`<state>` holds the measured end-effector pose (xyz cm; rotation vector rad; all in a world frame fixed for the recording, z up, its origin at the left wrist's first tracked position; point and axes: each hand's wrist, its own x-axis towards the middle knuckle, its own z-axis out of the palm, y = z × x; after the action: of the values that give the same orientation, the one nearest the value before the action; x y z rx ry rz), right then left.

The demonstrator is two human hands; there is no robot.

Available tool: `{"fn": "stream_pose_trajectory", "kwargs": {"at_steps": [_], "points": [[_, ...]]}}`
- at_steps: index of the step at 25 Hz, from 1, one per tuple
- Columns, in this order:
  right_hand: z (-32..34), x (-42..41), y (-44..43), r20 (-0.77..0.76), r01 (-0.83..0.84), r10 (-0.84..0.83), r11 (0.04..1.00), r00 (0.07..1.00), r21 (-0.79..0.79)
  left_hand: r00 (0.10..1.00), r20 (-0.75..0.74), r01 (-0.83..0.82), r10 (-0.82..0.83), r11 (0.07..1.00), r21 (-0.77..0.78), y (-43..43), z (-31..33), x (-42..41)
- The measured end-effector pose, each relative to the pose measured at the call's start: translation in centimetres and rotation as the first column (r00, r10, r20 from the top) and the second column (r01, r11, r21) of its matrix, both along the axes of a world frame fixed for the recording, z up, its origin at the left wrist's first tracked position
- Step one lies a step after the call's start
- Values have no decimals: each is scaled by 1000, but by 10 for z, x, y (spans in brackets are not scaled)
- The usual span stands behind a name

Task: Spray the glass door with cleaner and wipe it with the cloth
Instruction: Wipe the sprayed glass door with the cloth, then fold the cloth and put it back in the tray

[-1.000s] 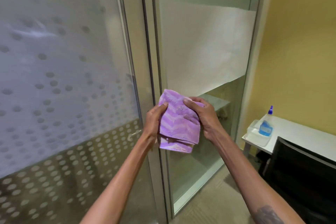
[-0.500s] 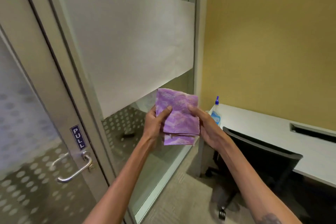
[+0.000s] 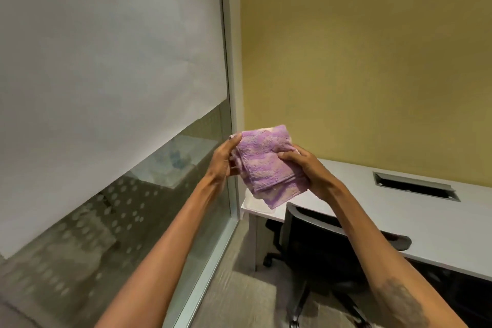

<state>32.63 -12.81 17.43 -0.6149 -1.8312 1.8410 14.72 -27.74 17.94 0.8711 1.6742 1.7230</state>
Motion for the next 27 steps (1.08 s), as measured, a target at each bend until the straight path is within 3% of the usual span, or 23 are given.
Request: {"fn": "stream_pose_trajectory", "kwargs": {"at_steps": [5, 10, 12, 14, 18, 22, 27], "points": [[-12, -40, 76, 136, -38, 38, 999, 990, 0, 986, -86, 120, -141, 970, -212, 82, -10, -72], [-39, -73, 145, -24, 45, -55, 951, 998, -306, 997, 76, 1, 8, 993, -116, 150, -33, -112], [-56, -87, 169, -32, 35, -48, 940, 998, -340, 991, 130, -20, 31, 996, -83, 171, -48, -127], [-74, -110, 189, 34, 27, -18, 955, 999, -295, 985, 161, -48, 62, 995, -91, 190, -66, -140], [-105, -154, 229, 163, 173, -143, 967, 976, -186, 980, 182, -44, 85, 974, -221, 226, -99, -167], [-138, -182, 273, 342, 145, -122, 989, 932, -40, 986, 128, -39, 102, 906, -421, 255, -129, -193], [-191, -211, 291, 492, 147, -181, 983, 852, 107, 994, 40, -67, 105, 837, -543, 276, -188, -207]]}}
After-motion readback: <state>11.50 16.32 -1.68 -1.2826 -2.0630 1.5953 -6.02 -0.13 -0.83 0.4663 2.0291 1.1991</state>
